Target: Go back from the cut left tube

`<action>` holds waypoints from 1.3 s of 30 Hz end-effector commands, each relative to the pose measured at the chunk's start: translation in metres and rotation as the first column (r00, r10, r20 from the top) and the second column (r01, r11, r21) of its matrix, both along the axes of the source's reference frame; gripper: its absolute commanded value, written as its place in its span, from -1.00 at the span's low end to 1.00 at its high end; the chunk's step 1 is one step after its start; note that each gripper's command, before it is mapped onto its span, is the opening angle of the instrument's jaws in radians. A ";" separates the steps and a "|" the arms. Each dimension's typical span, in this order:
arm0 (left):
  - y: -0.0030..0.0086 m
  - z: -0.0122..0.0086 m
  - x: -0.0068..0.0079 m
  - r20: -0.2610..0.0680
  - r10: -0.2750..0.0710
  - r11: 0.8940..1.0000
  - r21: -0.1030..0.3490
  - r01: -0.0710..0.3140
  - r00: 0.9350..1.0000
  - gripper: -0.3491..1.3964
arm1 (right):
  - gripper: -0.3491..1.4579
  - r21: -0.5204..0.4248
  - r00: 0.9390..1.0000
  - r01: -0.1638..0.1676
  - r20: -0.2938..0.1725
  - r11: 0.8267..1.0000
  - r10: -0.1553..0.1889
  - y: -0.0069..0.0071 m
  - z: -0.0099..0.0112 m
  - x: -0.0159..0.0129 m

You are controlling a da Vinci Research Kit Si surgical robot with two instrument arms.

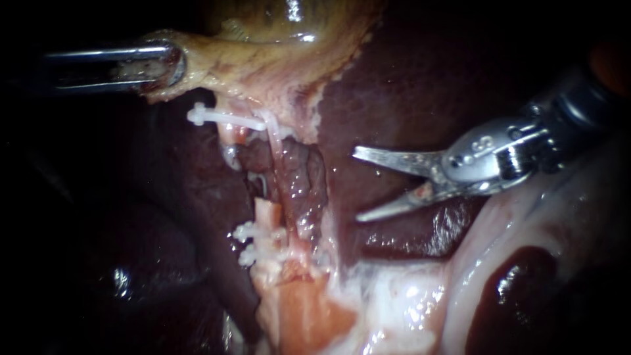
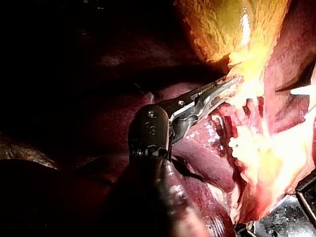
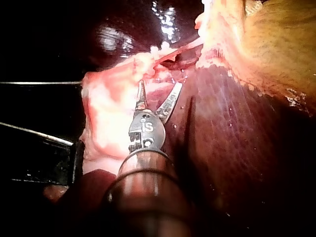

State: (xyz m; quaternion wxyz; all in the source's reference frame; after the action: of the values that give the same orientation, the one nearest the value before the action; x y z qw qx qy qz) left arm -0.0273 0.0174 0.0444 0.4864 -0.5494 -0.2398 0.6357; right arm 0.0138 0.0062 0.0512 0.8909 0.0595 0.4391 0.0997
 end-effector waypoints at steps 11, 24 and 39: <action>0.0001 0.0000 -0.0001 0.000 0.000 1.000 0.000 0.000 1.000 -1.00 | 0.99 -0.001 0.999 0.006 0.041 1.000 -0.006 0.0002 -0.0001 -0.0025; -0.0009 0.0043 -0.0027 0.001 0.000 1.000 -0.020 0.000 1.000 -1.00 | 0.99 0.003 0.999 0.011 0.037 1.000 -0.011 0.0004 -0.0001 -0.0029; -0.0011 0.0062 -0.0048 0.000 0.018 1.000 -0.023 -0.017 1.000 -1.00 | 0.99 0.007 0.999 0.017 0.031 1.000 -0.017 0.0003 -0.0001 -0.0031</action>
State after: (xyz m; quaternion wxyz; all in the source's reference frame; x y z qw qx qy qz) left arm -0.0321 0.0163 0.0506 0.4745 -0.5530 -0.2369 0.6426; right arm 0.0106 0.0066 0.0511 0.8982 0.0648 0.4244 0.0946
